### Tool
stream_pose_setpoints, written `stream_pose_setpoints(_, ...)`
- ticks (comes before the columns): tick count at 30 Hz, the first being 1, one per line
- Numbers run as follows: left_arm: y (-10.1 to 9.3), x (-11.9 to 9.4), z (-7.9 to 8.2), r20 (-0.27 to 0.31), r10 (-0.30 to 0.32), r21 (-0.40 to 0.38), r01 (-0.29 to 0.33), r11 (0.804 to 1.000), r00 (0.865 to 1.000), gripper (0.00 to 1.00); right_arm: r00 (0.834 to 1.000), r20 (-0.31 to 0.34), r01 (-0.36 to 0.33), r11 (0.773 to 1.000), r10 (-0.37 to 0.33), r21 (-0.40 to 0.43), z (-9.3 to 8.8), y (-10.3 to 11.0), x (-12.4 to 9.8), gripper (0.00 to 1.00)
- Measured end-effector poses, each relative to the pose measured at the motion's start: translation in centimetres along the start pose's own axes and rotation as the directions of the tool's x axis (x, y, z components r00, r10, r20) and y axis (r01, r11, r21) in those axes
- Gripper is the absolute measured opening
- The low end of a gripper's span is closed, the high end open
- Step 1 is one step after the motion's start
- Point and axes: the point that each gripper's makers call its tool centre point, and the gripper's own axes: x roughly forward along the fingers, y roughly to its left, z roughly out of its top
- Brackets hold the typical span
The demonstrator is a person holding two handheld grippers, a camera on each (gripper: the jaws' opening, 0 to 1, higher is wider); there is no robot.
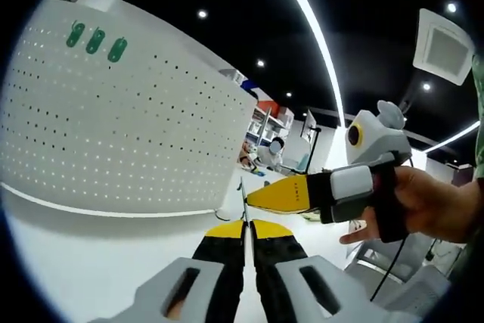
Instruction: Insert the hook assembly into the mounting plate slot until the hook locks in place.
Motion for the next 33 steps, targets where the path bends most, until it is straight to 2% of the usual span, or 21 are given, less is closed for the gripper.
stream_pose_setpoints(11, 0.1, 0.0, -0.1, -0.023, 0.022, 0.055, -0.021, 0.998, 0.999, 0.22, 1.000, 0.004, -0.008, 1.000, 0.008, -0.002, 0.1, 0.2, 0.0, 0.01)
stream_pose_setpoints(16, -0.1, 0.0, 0.4, -0.008, 0.025, 0.102, -0.024, 0.995, 1.000, 0.33, 1.000, 0.009, -0.013, 1.000, 0.013, -0.001, 0.3, 0.3, -0.1, 0.01)
stream_pose_setpoints(21, -0.2, -0.1, 0.9, 0.003, 0.041, 0.169, -0.041, 0.985, 0.999, 0.49, 1.000, 0.010, -0.017, 1.000, 0.017, -0.006, 0.4, 0.4, 0.0, 0.01)
stream_pose_setpoints(24, 0.2, -0.1, 1.0, -0.007, 0.069, 0.177, -0.066, 0.982, 0.998, 0.67, 1.000, 0.014, -0.019, 1.000, 0.019, -0.007, 0.5, 0.6, 0.0, 0.01)
stream_pose_setpoints(33, 0.4, -0.4, 1.5, -0.004, 0.088, 0.260, -0.084, 0.962, 0.996, 0.99, 0.999, 0.022, -0.024, 1.000, 0.024, -0.010, 0.7, 0.8, -0.1, 0.01)
